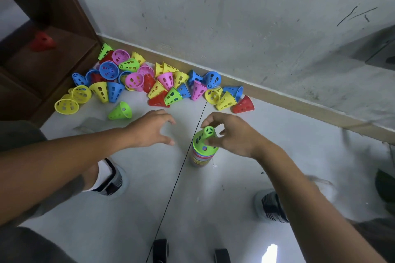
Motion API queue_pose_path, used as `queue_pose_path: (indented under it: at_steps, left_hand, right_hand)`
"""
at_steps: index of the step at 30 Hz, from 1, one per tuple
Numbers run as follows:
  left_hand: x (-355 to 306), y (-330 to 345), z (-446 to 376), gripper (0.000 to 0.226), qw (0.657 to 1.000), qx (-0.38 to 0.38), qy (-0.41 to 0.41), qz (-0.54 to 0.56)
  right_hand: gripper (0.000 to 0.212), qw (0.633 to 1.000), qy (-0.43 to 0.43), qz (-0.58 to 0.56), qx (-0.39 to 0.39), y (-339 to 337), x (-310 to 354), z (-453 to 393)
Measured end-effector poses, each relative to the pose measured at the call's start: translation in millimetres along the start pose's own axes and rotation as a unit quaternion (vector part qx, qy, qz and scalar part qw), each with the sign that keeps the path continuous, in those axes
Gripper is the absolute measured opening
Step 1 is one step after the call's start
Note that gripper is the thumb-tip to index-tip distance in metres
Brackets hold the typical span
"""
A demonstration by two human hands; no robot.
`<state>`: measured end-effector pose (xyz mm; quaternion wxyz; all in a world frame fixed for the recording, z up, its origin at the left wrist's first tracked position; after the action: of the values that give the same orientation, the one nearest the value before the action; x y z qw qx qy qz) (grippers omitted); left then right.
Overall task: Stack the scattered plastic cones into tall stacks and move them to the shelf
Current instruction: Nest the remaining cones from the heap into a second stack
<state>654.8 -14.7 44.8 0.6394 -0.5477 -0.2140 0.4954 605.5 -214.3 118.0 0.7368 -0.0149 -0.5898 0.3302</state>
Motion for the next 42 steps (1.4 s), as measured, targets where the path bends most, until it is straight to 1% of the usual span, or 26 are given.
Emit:
queue_pose_path:
  at_steps: [2,6,9,11,15,21,23,26,30,33,35,37,39,40,42]
  left_hand:
    - [-5,-3,-3,0.060,1.000,-0.004,0.010,0.003]
    - [-19,-4,-5,0.051,0.999,0.003,0.038,0.000]
    - [-29,-9,-4,0.047,0.999,-0.004,0.048,0.001]
    - [-35,-16,-5,0.043,0.999,-0.008,0.047,0.004]
    - [-44,-28,-5,0.034,0.999,-0.016,0.046,0.000]
    - [-32,-37,-15,0.029,0.999,-0.023,0.029,-0.002]
    - [-24,-34,-23,0.028,1.000,-0.024,0.018,0.002]
    - [-7,-31,-40,0.030,1.000,-0.018,-0.005,-0.011]
    - [11,-34,-69,0.040,0.999,0.003,-0.041,-0.016]
    - [16,-38,-91,0.046,0.998,0.019,-0.057,-0.033]
    - [19,-39,-105,0.050,0.997,0.031,-0.061,-0.037]
    - [24,-40,-119,0.053,0.996,0.040,-0.065,-0.041]
    - [30,-39,-131,0.055,0.995,0.053,-0.071,-0.041]
    - [33,-37,-137,0.056,0.995,0.059,-0.072,-0.038]
    - [39,-36,-146,0.056,0.995,0.068,-0.069,-0.040]
  right_hand:
    - [0.037,1.000,0.003,-0.004,-0.008,9,-11,1]
    - [0.061,0.997,0.017,0.022,-0.073,19,-35,4]
    - [0.071,0.996,0.045,-0.006,-0.082,33,-51,8]
    - [0.069,0.995,0.043,-0.030,-0.081,39,-52,5]
    - [0.064,0.995,0.026,-0.039,-0.089,37,-48,-6]
    - [0.062,0.984,-0.016,-0.097,-0.146,21,-54,-20]
    - [0.062,0.982,-0.019,-0.114,-0.151,13,-59,-31]
    - [0.062,0.980,-0.024,-0.119,-0.156,1,-61,-49]
    - [0.065,0.980,-0.025,-0.115,-0.159,-9,-60,-70]
    - [0.072,0.985,-0.014,-0.101,-0.141,-13,-60,-82]
    - [0.084,0.988,0.002,-0.108,-0.114,-17,-61,-88]
    - [0.103,0.989,0.039,-0.129,-0.061,-21,-65,-94]
    - [0.119,0.990,0.071,-0.118,0.010,-26,-73,-100]
    - [0.122,0.990,0.089,-0.098,0.042,-30,-79,-102]
    - [0.122,0.986,0.130,-0.061,0.084,-44,-93,-103]
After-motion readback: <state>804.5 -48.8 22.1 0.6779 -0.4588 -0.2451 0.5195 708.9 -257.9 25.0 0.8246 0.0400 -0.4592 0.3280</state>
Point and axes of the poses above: each hand's wrist, its own z-axis away from the middle knuckle, its own y-axis out of the palm, x = y × z, the point moved 9 cm from there along -z, towards the middle knuckle, and after that the axes turned 12 degrees about -z, right-handed, at the moved point
